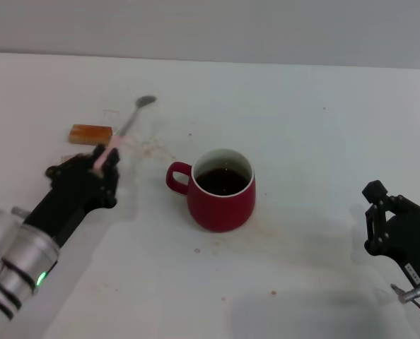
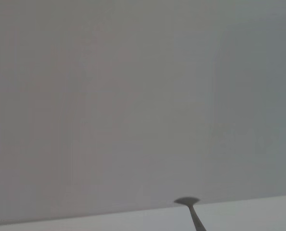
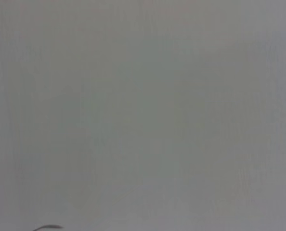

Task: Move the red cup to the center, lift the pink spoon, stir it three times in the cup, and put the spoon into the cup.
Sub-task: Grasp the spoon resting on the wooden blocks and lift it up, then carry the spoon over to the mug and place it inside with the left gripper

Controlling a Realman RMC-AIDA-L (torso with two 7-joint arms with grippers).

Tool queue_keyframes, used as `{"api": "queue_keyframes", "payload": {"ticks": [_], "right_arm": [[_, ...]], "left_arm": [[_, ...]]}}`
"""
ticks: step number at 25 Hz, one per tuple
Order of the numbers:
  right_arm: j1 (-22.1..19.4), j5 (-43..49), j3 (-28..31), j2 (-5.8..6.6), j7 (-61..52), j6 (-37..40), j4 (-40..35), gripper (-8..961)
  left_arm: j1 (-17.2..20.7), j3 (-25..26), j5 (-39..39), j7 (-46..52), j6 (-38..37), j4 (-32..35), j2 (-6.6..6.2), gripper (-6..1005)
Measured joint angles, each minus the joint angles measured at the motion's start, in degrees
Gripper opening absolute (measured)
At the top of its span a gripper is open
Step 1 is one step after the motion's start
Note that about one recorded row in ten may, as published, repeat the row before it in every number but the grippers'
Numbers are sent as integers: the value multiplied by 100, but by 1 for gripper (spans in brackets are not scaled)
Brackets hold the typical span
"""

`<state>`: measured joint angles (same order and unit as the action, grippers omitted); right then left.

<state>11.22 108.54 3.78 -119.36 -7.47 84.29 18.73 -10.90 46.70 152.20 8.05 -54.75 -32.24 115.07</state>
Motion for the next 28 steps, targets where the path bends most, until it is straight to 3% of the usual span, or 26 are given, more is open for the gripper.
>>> {"api": "queue_keyframes", "payload": {"ticks": [8, 10, 11, 12, 13, 14, 16, 19, 21, 23, 25, 27, 28], "right_arm": [[-38, 6, 1, 6, 0, 36, -28, -1], [-53, 7, 0, 7, 0, 45, -27, -1], [-59, 9, 0, 7, 0, 47, -28, -1], [-62, 9, 0, 8, 0, 49, -28, -1], [-66, 9, 0, 8, 0, 50, -27, 0], [-68, 10, 0, 9, 0, 51, -28, 0], [-75, 10, 0, 9, 0, 56, -30, 0], [-102, 10, 0, 16, -10, 89, -40, 0], [-122, 9, 0, 20, -10, 114, -44, 0], [-129, 0, 2, 20, -11, 122, -45, 0], [-134, -4, 5, 20, -20, 123, -51, 0], [-136, -6, 9, 19, -21, 125, -60, 0], [-136, -5, 12, 19, -19, 125, -62, 0]], "left_arm": [[-9, 483, 1153, 448, 3086, -2932, -1221, 178], [-72, 604, 1303, 606, 3800, -3673, -1602, 177], [-72, 604, 1303, 606, 3800, -3673, -1602, 177], [-260, 699, 1331, 634, 4828, -4644, -2150, 177], [-260, 699, 1331, 634, 4828, -4644, -2150, 177], [-343, 741, 1328, 637, 5143, -4941, -2317, 177], [-492, 816, 1325, 620, 5726, -5404, -2536, 178], [-676, 927, 1270, 372, 6546, -5958, -2692, 178], [-749, 1012, 1084, -4, 7038, -6256, -2686, 178], [-810, 1282, 394, -1045, 7840, -6636, -2531, 178], [-776, 1910, -641, -2554, 8749, -6864, -2113, 179], [-686, 2607, -1323, -3704, 9514, -6966, -1612, 179], [-595, 3349, -1722, -4706, 10255, -7041, -1033, 179]]}}
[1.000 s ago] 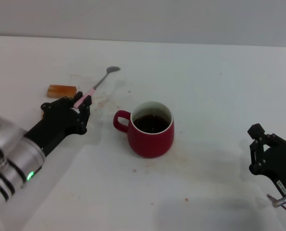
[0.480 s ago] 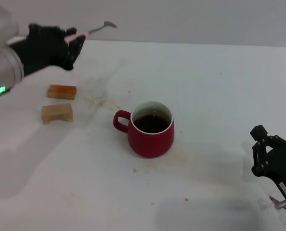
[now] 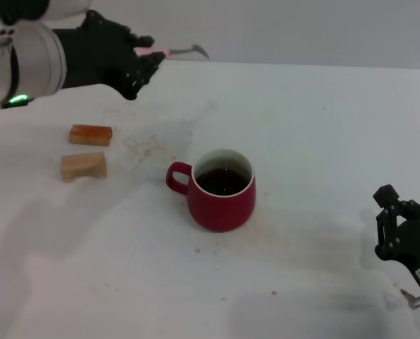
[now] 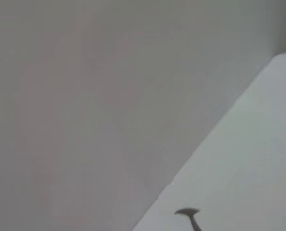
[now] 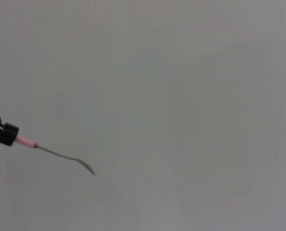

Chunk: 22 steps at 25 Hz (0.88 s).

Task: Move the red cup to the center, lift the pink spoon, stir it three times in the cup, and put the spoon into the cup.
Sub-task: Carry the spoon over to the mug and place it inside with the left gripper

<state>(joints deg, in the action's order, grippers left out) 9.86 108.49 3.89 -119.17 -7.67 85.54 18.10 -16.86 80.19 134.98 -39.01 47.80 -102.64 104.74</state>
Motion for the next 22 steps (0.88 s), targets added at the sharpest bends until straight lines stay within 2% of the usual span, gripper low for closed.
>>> {"api": "queue_keyframes", "payload": {"ticks": [1, 3, 4, 5, 7, 14, 22], "right_arm": [[-1, 0, 1, -1, 0, 0, -1, 0], [0, 3, 2, -1, 1, 0, 3, 0], [4, 5, 0, 0, 1, 5, 12, 0], [1, 5, -1, 7, -1, 20, 13, 0], [-16, 3, -3, 12, -22, 64, -19, 0], [-89, -60, 59, 5, -20, 94, -112, 0], [-130, -72, 199, 17, -25, 132, -204, -1]], "left_arm": [[30, 642, -158, -673, 632, -89, 527, 179], [6, 1585, -222, -1682, 1621, -250, 1221, 178], [-63, 1965, -143, -2042, 2000, -320, 1464, 178], [-137, 2216, -40, -2279, 2270, -370, 1603, 178], [-244, 2381, 69, -2404, 2549, -488, 1573, 177], [-423, 2078, 371, -1840, 3384, -1182, 1455, 177], [-352, 1763, 382, -1627, 3854, -1232, 1384, 178]]}}
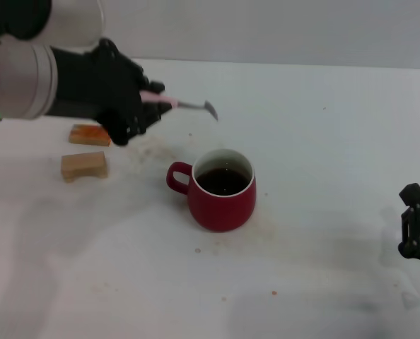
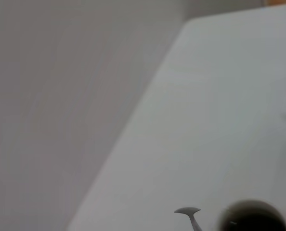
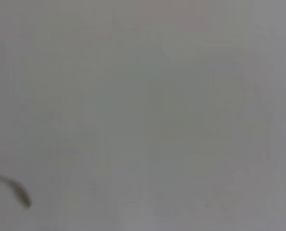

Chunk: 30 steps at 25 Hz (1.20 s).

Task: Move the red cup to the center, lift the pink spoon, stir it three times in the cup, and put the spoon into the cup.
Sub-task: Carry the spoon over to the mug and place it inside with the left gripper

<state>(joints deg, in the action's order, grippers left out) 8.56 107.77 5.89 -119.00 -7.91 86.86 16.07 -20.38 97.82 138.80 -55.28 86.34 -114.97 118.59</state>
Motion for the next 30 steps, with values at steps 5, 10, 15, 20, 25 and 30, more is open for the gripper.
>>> {"api": "queue_keyframes", "payload": {"ticks": [5, 10, 15, 20, 25, 30], "right_arm": [[-13, -2, 9, -1, 0, 5, -15, -1], [-14, -2, 9, -7, 1, -4, -16, -1], [-13, -2, 9, -9, 1, 6, -9, -1], [-12, -2, 9, -9, 1, 7, 0, -1], [-15, -2, 8, -9, 1, 15, 11, -1], [-25, -2, -12, -9, -1, 16, 13, -1]], "left_arm": [[103, -372, 70, 112, 152, -3, -29, 178], [131, -544, 134, 188, 271, -5, -46, 178], [131, -627, 277, 206, 226, 63, -52, 179], [97, -788, 328, 178, -20, 469, -54, 179], [-42, -962, 395, 152, -278, 966, -56, 177], [-232, -1021, 421, 96, -486, 1416, -59, 177]]}}
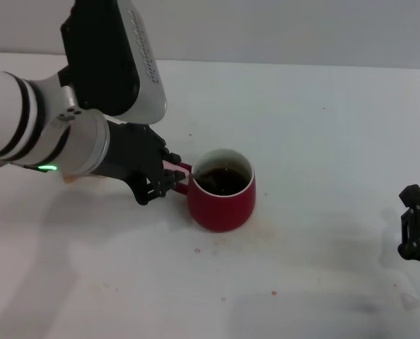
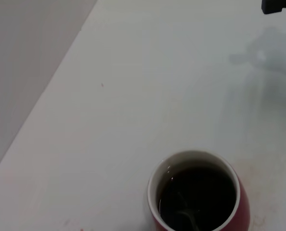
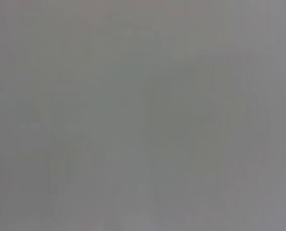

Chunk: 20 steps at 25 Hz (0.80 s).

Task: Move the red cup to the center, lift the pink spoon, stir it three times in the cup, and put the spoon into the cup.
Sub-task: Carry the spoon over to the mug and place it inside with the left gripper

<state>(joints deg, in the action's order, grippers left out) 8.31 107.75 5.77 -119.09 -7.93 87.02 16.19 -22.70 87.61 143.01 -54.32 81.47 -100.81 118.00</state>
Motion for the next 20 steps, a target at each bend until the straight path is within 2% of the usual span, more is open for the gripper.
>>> {"api": "queue_keyframes", "payload": {"ticks": [6, 13, 20], "right_arm": [[-5, 0, -14, 0, -1, 0, 1, 0], [-5, 0, -14, 0, -3, 0, 5, 0], [-5, 0, -30, 0, -2, -1, 5, 0]], "left_arm": [[-108, -148, -48, -55, -330, 255, 1, 177], [-267, -634, -84, -36, -532, 407, 35, 177], [-165, -699, -79, 69, -474, 228, 22, 178]]}}
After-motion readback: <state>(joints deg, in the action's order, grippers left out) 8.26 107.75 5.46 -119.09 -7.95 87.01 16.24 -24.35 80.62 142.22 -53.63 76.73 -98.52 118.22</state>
